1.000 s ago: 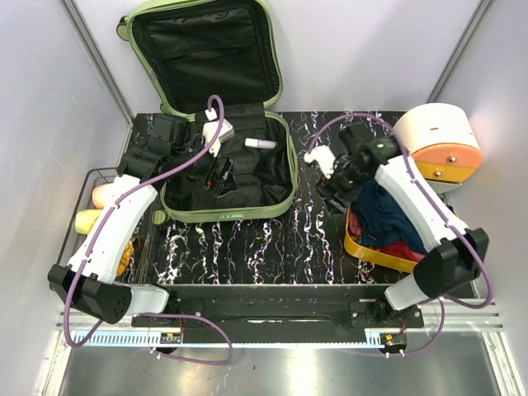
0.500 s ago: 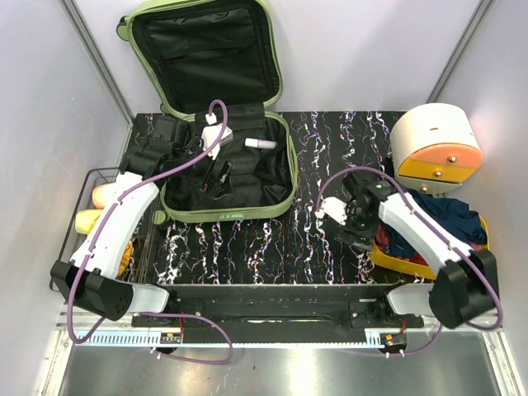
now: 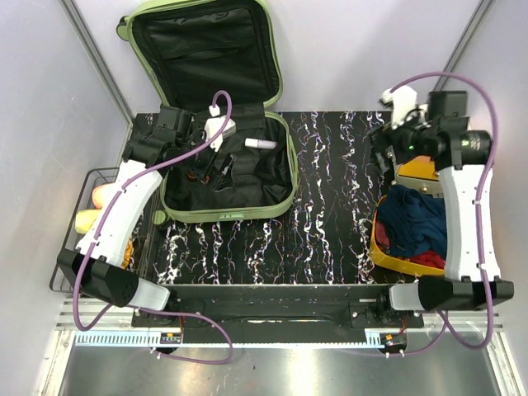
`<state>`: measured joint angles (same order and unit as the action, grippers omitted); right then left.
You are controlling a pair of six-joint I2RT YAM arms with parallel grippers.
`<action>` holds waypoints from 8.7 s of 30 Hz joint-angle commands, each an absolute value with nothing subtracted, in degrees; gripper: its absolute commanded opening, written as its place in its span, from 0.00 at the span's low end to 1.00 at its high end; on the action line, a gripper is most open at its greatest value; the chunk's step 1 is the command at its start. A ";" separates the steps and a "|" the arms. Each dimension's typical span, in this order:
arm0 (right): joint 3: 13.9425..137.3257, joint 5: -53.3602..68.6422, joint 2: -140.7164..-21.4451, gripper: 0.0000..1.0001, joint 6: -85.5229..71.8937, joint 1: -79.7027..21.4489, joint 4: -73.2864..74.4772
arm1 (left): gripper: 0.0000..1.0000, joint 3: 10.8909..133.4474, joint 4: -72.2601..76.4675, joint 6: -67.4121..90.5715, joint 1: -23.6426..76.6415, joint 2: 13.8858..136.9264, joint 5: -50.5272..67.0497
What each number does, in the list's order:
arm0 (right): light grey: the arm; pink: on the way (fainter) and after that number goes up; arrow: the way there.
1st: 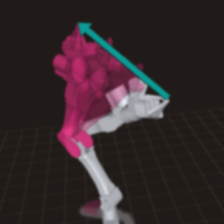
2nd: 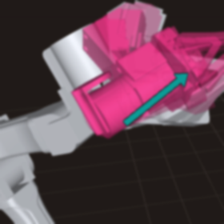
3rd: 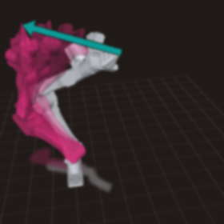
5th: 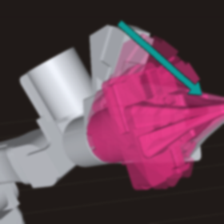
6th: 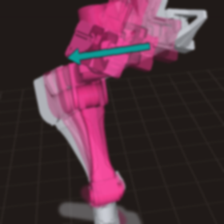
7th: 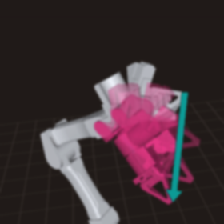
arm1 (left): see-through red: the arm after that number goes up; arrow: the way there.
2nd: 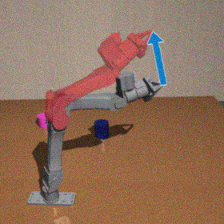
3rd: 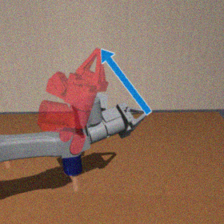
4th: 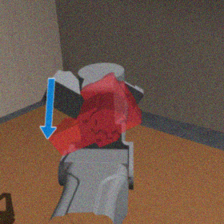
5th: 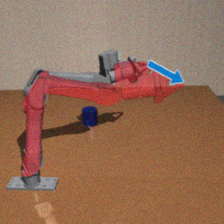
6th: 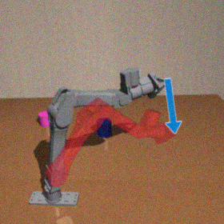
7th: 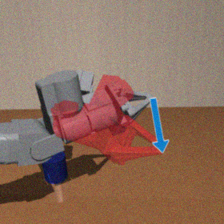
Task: Open, take out, and arrange the luggage
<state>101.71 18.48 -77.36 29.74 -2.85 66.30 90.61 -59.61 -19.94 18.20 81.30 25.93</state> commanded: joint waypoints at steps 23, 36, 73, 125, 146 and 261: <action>143.96 14.33 -112.67 0.97 15.90 26.19 73.56 | 0.99 93.95 -41.13 -15.12 17.93 85.24 32.60; 147.83 22.80 -125.59 1.00 15.92 28.12 82.51 | 0.99 99.84 -44.47 -16.52 17.40 92.46 32.96; 152.76 12.05 -123.92 1.00 19.33 27.77 76.64 | 0.99 113.29 -46.22 -11.86 15.47 105.20 37.36; 135.71 26.98 -125.95 0.00 37.35 26.19 71.72 | 0.99 119.18 -51.94 -12.22 15.47 106.96 35.25; 105.21 33.40 -107.59 0.07 32.17 15.47 62.31 | 0.99 120.85 -51.07 -9.32 15.38 111.00 36.83; 89.73 -15.74 -114.43 0.85 32.79 -16.52 25.57 | 0.99 91.32 -24.52 -2.46 0.53 93.95 47.20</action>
